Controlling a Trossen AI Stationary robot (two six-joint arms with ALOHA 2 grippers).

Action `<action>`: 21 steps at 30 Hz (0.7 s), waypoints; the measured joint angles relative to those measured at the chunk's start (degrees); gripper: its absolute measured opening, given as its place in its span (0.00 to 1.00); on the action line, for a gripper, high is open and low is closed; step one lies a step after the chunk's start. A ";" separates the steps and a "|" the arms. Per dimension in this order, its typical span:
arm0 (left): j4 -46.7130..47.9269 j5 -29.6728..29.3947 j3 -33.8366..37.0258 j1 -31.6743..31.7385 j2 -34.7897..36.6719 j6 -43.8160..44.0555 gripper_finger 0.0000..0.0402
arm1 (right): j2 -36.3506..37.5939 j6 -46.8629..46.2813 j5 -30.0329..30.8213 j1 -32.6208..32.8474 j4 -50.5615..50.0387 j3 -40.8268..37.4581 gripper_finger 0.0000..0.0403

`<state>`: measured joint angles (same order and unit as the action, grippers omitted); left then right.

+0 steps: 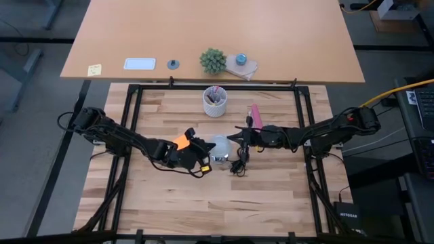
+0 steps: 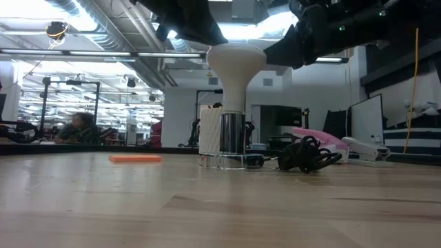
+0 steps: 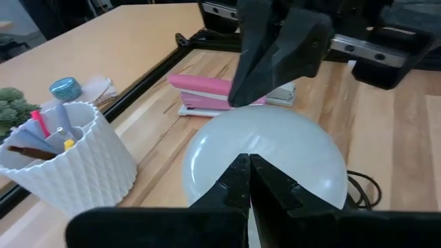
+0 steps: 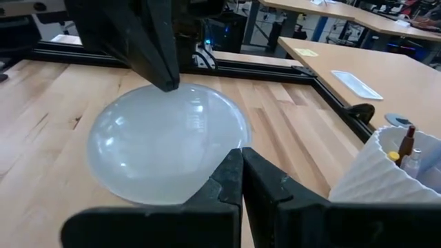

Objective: Screw lightbulb
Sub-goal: Insert the lightbulb into the lamp

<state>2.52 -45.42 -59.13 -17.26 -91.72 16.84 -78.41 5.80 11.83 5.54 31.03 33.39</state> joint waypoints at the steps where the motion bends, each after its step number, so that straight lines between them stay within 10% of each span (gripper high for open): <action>1: 0.10 -0.42 0.03 0.00 0.00 0.22 0.00 | 0.01 -0.14 -0.40 0.00 0.00 0.00 0.02; 21: -2.43 -2.20 0.11 1.64 -0.14 -0.72 0.00 | -0.07 -1.50 -7.93 0.20 -0.06 0.02 0.02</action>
<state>0.09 -47.62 -59.02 -15.62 -91.85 16.12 -78.48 4.29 3.90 5.74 30.97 33.41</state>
